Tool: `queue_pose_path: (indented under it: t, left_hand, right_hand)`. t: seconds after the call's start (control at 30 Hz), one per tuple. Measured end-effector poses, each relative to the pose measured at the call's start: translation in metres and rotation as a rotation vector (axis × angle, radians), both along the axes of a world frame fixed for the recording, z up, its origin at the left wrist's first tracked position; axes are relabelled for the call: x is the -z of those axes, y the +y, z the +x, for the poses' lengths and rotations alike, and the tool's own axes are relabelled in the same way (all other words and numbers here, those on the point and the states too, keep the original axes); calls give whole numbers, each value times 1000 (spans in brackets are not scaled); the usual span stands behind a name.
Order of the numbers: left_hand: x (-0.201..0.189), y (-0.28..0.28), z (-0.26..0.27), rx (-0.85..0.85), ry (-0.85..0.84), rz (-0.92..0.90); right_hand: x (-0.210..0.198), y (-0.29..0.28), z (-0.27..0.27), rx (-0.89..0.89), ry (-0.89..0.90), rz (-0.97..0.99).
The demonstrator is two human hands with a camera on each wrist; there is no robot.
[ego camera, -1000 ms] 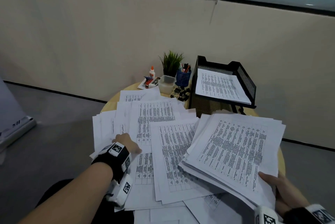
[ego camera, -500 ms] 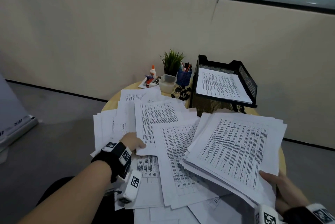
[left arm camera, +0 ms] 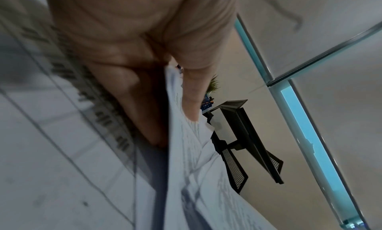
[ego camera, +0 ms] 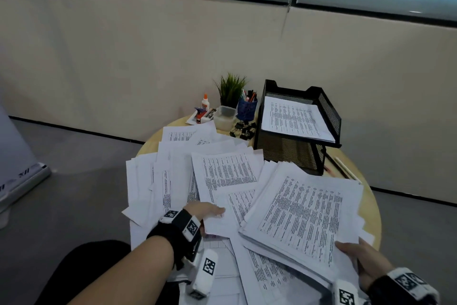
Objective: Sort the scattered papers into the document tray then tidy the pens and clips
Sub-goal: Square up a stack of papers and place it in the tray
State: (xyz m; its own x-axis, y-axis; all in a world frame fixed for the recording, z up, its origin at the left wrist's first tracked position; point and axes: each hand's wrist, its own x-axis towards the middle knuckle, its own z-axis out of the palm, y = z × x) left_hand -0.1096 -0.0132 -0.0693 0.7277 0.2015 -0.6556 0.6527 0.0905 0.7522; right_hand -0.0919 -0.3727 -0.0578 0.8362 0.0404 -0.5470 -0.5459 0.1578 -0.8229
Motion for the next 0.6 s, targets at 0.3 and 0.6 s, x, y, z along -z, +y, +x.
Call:
queue_pose_path:
  t: [0.3, 0.6]
  left_hand:
    - [-3, -27, 8, -29, 4, 322]
    - [-21, 53, 15, -88, -156, 365]
  right_hand:
    - [-9, 8, -3, 22, 20, 2]
    - [-24, 11, -5, -231, -69, 176]
